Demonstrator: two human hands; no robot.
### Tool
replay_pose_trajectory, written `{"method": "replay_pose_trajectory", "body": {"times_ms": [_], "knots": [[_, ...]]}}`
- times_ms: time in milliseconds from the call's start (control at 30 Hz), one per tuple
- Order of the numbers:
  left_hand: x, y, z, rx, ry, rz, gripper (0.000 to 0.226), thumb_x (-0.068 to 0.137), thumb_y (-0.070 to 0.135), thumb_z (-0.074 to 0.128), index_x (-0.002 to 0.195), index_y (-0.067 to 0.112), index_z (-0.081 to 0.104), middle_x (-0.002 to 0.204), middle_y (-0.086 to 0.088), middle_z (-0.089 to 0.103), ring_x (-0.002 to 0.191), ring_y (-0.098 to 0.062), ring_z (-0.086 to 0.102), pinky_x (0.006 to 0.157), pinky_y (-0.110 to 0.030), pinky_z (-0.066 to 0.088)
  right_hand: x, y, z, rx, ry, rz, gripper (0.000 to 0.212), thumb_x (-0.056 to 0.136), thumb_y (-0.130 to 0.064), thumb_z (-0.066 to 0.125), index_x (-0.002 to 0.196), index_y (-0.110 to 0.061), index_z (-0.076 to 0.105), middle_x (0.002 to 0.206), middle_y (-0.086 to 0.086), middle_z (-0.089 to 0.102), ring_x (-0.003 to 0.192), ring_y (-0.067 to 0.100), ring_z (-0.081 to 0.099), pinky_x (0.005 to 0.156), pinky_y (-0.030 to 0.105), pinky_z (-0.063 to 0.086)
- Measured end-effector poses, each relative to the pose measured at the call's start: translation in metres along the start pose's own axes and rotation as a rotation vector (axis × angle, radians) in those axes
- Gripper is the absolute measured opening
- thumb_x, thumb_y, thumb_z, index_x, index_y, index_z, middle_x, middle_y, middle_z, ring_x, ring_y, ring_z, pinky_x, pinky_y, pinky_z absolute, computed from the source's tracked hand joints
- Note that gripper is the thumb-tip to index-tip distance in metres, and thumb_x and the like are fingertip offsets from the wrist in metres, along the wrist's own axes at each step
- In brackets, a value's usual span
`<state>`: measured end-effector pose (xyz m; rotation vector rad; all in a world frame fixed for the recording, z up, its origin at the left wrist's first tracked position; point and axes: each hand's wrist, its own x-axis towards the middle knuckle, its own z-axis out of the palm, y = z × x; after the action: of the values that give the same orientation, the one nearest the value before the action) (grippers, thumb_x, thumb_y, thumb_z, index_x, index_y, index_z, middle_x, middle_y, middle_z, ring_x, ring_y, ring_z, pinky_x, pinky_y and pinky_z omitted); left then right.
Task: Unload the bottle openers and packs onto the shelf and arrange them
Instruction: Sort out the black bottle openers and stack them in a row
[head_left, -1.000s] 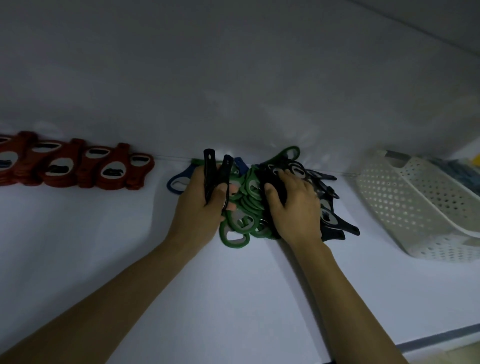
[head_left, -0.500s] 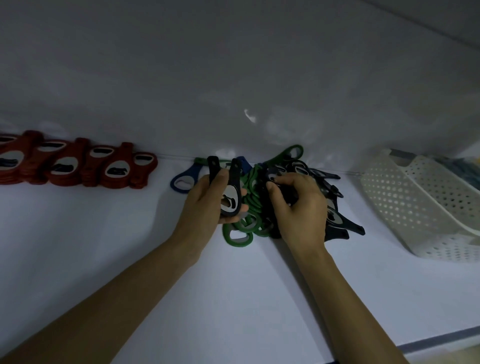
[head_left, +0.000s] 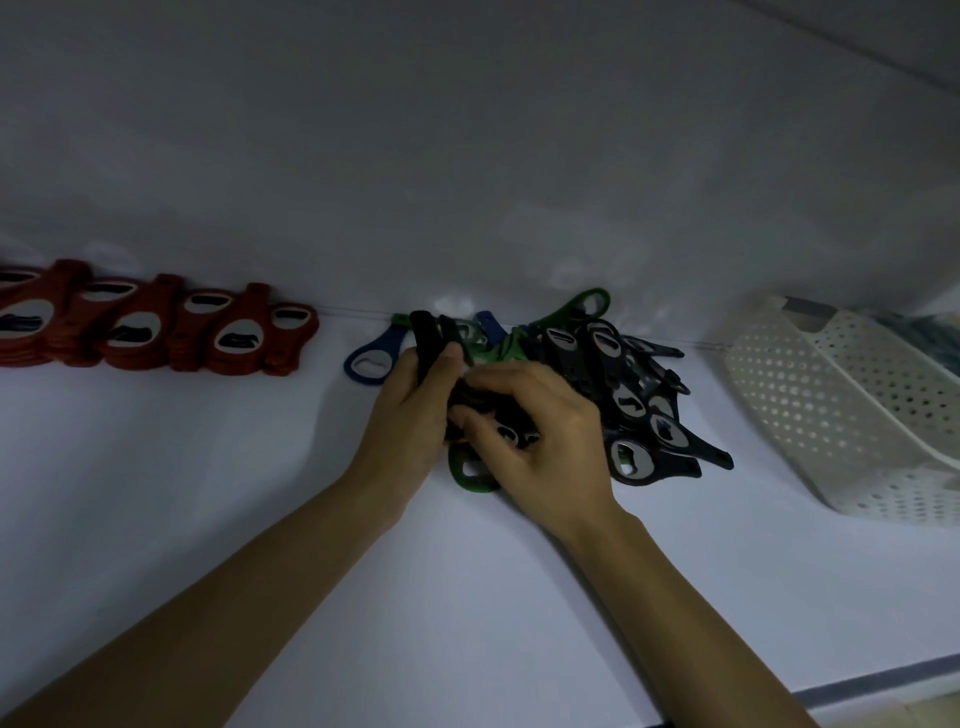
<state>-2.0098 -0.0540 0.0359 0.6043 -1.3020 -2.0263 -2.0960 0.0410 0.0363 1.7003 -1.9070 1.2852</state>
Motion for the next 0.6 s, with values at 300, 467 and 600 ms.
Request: {"method": "replay_pose_trajectory", "body": {"times_ms": [300, 467, 600], "knots": [[-0.001, -0.002, -0.001, 0.113, 0.0, 0.085, 0.021, 0.096, 0.008, 0.05, 0.116, 0.012, 0.054, 0.097, 0.0, 0.068, 0.076, -0.005, 0.069, 0.058, -0.017, 0.053, 0.003, 0.004, -0.008, 0.009, 0.136, 0.206, 0.014, 0.09, -0.016, 0.056, 0.094, -0.012, 0.068, 0.085, -0.002, 0.068, 0.08, 0.016, 0.063, 0.067, 0.042, 0.053], [-0.002, 0.001, -0.001, 0.088, -0.046, 0.111, 0.022, 0.093, 0.003, 0.053, 0.113, 0.013, 0.058, 0.099, -0.002, 0.069, 0.08, -0.011, 0.07, 0.065, -0.024, 0.056, 0.004, 0.028, -0.027, -0.365, 0.036, 0.512, 0.036, 0.092, -0.034, 0.058, 0.124, -0.018, 0.059, 0.117, 0.001, 0.064, 0.113, 0.023, 0.051, 0.096, 0.041, 0.041], [-0.002, 0.0, -0.003, 0.122, -0.021, 0.156, 0.021, 0.088, 0.003, 0.06, 0.1, 0.019, 0.063, 0.094, 0.001, 0.07, 0.082, -0.006, 0.069, 0.067, -0.019, 0.055, 0.004, 0.032, -0.027, -0.481, -0.062, 0.565, 0.039, 0.091, -0.043, 0.056, 0.125, -0.022, 0.061, 0.125, -0.001, 0.062, 0.121, 0.024, 0.046, 0.097, 0.037, 0.027]]}}
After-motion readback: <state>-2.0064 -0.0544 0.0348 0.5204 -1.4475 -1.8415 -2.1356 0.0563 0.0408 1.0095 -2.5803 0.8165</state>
